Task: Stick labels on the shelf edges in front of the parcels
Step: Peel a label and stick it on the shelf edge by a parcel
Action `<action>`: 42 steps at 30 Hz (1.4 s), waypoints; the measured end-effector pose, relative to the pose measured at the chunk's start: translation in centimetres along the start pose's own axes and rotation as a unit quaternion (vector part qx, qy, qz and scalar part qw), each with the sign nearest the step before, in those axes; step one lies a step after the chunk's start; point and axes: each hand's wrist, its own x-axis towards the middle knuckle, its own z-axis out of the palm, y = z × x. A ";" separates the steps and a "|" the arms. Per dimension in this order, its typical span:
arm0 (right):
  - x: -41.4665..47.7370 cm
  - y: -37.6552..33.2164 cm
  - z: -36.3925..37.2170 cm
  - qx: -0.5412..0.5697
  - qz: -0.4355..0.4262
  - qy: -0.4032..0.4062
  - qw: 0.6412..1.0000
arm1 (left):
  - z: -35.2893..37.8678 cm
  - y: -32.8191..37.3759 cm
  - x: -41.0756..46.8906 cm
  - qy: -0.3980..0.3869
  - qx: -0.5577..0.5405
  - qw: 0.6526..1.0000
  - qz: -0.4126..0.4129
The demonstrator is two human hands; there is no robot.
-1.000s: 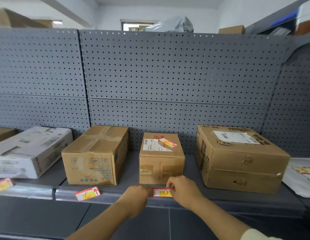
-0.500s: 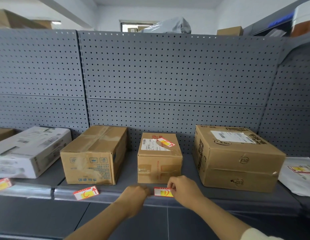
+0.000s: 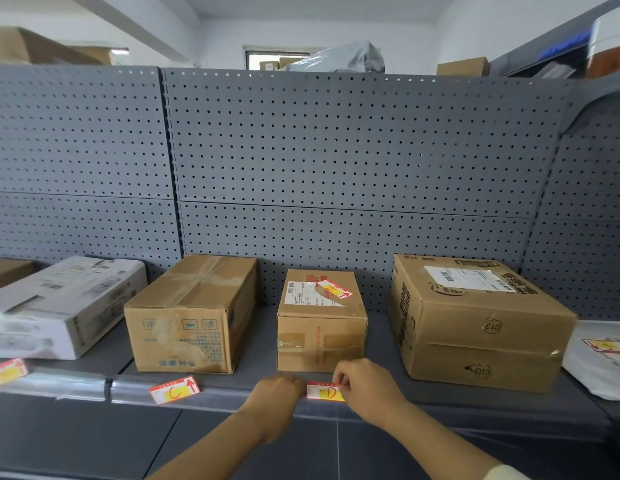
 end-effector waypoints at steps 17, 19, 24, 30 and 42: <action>0.5 -0.4 1.0 -0.085 -0.069 -0.026 0.994 | 0.4 -1.6 0.7 -0.049 -0.092 0.995 -0.005; 0.6 -0.7 1.3 -0.113 -0.080 -0.035 0.990 | 0.5 -1.7 0.7 -0.047 -0.099 0.994 -0.011; 0.8 -0.6 1.8 -0.115 -0.083 -0.035 0.989 | 0.8 -1.6 0.6 -0.036 -0.112 0.993 -0.016; 0.9 -0.6 1.5 -0.106 -0.098 -0.023 0.989 | 0.9 -1.6 0.4 -0.025 -0.104 0.994 -0.015; 0.0 -0.3 -0.4 -0.064 -0.100 0.058 0.991 | -1.9 -1.6 0.0 0.084 -0.072 0.994 0.012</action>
